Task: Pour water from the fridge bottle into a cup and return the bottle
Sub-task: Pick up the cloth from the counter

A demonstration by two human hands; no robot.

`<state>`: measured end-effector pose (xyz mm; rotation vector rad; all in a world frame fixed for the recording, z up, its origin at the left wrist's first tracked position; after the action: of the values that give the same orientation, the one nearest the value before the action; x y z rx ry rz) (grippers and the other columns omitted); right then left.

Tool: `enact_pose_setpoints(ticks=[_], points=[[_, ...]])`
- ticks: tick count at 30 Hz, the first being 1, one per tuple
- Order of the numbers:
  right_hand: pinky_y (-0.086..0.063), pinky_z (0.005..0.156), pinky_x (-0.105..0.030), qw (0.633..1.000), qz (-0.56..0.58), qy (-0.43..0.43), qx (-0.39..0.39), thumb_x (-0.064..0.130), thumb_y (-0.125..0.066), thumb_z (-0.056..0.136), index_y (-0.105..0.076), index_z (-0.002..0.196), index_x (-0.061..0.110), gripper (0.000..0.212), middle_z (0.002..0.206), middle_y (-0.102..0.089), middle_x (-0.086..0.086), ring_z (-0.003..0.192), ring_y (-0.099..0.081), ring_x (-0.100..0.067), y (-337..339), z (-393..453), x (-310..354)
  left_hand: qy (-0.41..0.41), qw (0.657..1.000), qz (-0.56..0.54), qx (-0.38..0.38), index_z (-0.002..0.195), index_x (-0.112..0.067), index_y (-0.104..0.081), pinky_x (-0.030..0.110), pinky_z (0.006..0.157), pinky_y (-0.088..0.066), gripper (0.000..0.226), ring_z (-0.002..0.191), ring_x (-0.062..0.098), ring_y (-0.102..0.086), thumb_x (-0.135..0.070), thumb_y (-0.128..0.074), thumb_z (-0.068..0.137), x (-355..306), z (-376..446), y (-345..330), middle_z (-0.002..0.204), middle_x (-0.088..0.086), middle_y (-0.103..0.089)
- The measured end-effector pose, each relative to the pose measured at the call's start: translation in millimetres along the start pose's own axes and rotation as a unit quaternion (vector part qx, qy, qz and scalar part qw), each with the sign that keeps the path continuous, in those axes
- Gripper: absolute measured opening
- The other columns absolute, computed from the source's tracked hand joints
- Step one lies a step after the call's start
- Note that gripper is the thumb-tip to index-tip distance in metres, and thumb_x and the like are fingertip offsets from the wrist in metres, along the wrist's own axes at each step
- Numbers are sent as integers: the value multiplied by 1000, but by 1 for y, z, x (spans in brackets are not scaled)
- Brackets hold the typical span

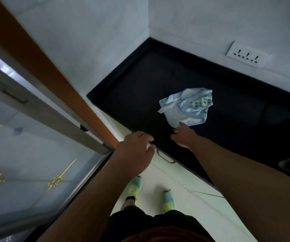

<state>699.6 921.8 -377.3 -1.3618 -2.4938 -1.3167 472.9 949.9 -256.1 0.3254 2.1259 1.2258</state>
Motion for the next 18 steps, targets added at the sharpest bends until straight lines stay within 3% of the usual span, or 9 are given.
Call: enact_pose_setpoints(ticks=[2, 3, 5, 7, 12, 18], points=[[-16, 127, -40, 1000, -21, -19, -5, 40, -46, 106, -24, 163, 14, 66, 172, -18, -1, 159, -9, -24, -2, 9, 3, -25, 999, 14, 14, 141, -29, -55, 44, 110, -47, 38, 133, 16, -49, -41, -49, 105, 5, 17, 6, 145, -7, -53], [-24, 124, -41, 999, -7, -33, -12, 38, -51, 103, -23, 163, 16, 69, 169, -25, -2, 157, -18, -29, -3, 14, 3, -34, 999, 19, 22, 142, -29, -55, 43, 109, -47, 38, 133, 15, -48, -41, -49, 105, 7, 25, 10, 145, -7, -53], [-46, 102, -39, 996, 46, -62, -47, 33, -60, 92, -35, 155, 19, 68, 156, -44, -8, 137, -46, -35, -5, 23, 5, -52, 998, 35, 30, 142, -30, -54, 41, 108, -47, 38, 132, 15, -48, -41, -49, 106, 14, 38, 20, 145, -8, -52], [-51, 81, -34, 990, 96, -71, -70, 28, -63, 88, -52, 139, 16, 53, 138, -57, -9, 110, -60, -29, -7, 28, 7, -71, 995, 53, 39, 143, -30, -53, 39, 107, -48, 39, 130, 14, -49, -41, -48, 106, 22, 49, 30, 144, -8, -53], [-45, 81, -27, 968, 180, -40, -171, 24, -64, 94, -69, 120, 12, 29, 119, -68, -3, 110, -66, -24, 18, -5, 34, -92, 992, 27, 87, 151, -33, -43, 41, 110, -47, 48, 133, 13, -50, -42, -52, 105, 39, 79, 50, 152, -7, -46], [-43, 93, -19, 934, 206, 38, -289, 16, -63, 99, -69, 133, 18, 35, 141, -61, 5, 118, -61, -12, 77, -83, 74, -88, 987, -21, 133, 162, -37, -16, 44, 106, -53, 80, 135, 16, -55, -39, -64, 99, 26, 121, 52, 167, -5, -25]])
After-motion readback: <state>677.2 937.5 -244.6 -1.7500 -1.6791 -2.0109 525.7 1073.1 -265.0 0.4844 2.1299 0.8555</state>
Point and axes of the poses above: each hand's wrist, its own z-axis towards the middle knuckle, its own y-axis out of the back of the hand, x = y × z, the point moved 1 cm from there along z, towards the middle knuckle
